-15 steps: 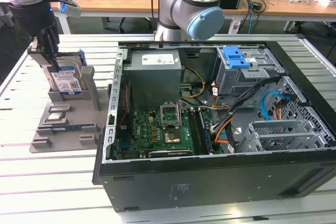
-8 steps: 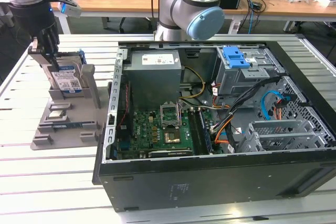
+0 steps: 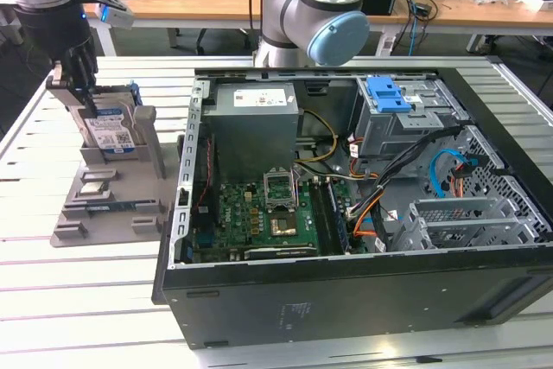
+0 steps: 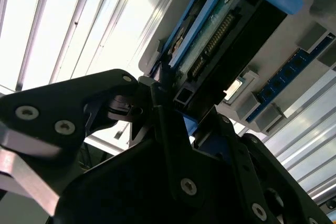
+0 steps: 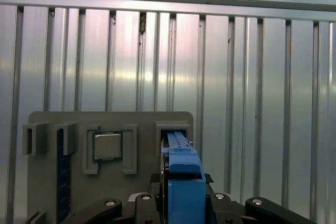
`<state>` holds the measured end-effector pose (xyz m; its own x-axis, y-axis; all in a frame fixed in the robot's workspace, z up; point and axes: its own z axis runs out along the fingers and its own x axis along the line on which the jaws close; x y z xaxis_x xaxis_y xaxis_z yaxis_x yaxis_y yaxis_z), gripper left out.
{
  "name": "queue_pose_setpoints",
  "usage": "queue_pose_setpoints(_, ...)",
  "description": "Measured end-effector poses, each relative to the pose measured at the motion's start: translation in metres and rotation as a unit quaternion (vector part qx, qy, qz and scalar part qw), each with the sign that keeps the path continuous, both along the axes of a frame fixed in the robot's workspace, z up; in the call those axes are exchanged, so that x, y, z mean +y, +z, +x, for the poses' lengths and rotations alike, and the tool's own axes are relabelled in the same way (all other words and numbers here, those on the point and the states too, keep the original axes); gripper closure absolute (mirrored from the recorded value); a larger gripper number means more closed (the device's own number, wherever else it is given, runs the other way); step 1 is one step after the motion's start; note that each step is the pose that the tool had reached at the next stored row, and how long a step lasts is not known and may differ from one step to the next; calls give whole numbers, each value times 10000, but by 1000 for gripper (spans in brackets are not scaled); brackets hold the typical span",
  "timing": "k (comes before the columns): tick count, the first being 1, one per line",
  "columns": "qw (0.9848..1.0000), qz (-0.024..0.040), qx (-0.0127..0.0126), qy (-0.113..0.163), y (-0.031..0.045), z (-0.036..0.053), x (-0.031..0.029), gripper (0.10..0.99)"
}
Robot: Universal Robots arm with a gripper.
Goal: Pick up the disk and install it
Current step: 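Pick up the disk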
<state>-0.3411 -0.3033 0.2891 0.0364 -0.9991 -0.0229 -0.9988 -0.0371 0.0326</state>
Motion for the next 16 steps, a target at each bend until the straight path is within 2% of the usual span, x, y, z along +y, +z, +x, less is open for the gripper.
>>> queue_pose_setpoints(3, 10000, 0, -1, 0, 9, 1, 1, 722)
queue_pose_setpoints(10, 10000, 0, 0, 0, 158, 0, 2, 722)
queue_pose_setpoints(16, 10000, 0, 0, 0, 235, 0, 2, 722)
